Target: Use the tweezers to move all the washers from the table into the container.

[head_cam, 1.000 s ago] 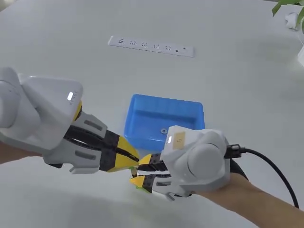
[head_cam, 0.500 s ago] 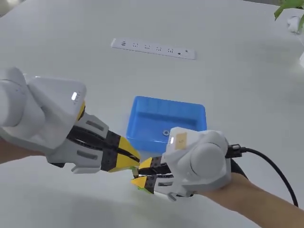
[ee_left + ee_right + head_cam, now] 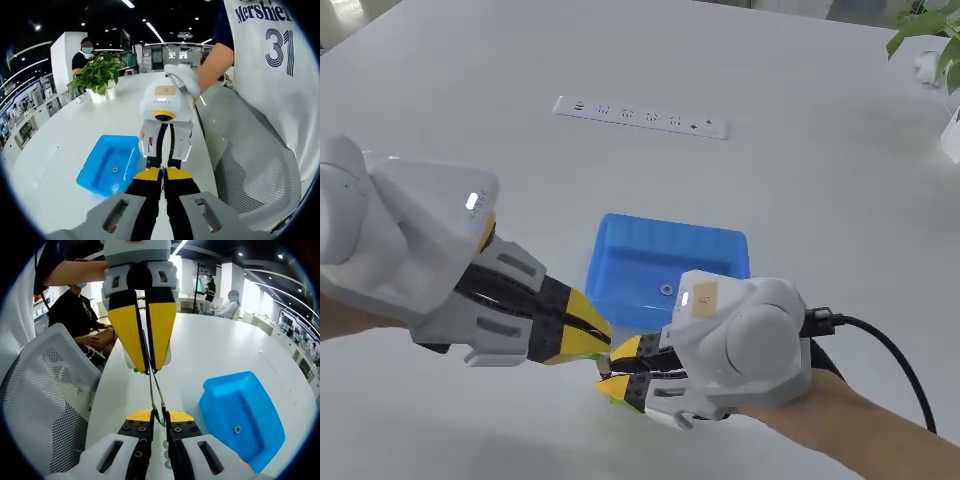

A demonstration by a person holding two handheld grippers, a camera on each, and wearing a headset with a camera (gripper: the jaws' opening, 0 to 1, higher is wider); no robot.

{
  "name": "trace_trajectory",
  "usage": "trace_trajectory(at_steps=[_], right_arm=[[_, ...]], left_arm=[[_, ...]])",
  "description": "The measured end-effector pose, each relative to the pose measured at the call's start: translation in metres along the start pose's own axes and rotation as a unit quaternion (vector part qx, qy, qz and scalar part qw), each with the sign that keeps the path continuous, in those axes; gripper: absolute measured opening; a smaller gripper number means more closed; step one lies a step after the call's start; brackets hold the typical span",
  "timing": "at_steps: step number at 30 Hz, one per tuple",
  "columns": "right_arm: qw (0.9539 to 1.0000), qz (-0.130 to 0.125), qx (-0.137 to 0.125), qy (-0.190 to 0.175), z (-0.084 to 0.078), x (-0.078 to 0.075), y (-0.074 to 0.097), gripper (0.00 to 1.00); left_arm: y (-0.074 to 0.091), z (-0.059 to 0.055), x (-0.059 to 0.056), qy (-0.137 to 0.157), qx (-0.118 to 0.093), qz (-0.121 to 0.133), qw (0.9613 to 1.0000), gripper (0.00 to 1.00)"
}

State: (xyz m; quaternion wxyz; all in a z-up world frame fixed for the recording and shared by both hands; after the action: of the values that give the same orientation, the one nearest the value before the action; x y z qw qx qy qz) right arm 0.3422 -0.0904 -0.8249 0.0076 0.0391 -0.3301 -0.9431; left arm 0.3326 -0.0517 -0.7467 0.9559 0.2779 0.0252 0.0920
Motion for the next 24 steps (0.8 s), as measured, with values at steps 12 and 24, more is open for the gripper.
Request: trace_trajectory(at_steps=[12,24], right_arm=[[0.9988,-0.036,-0.028,0.017,0.024,-0.014,0.035,0.10],[0.9953,-0.081,-0.040,0.034,0.040,-0.042,0.057,0.10]], left_arm=[[0.013,0.041,0.006,-0.055,-0.006,0.000,0.9985,0.05],[0.020,0.070,0.026,-0.096,-0.009,0.016,0.9952,0.05]])
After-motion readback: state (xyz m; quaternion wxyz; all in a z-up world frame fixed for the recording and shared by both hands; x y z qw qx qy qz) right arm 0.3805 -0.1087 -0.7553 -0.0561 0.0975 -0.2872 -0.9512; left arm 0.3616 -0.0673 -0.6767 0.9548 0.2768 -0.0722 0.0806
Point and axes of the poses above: the centre of the closed fingertips' face, and the gripper's own axes: y roughly backward along the fingers, x roughly to its left, z roughly out of its top, the point moved 4 cm from there along y, roughly backward along the fingers, and after that the axes turned 4 degrees about y, right-handed, at the moved point
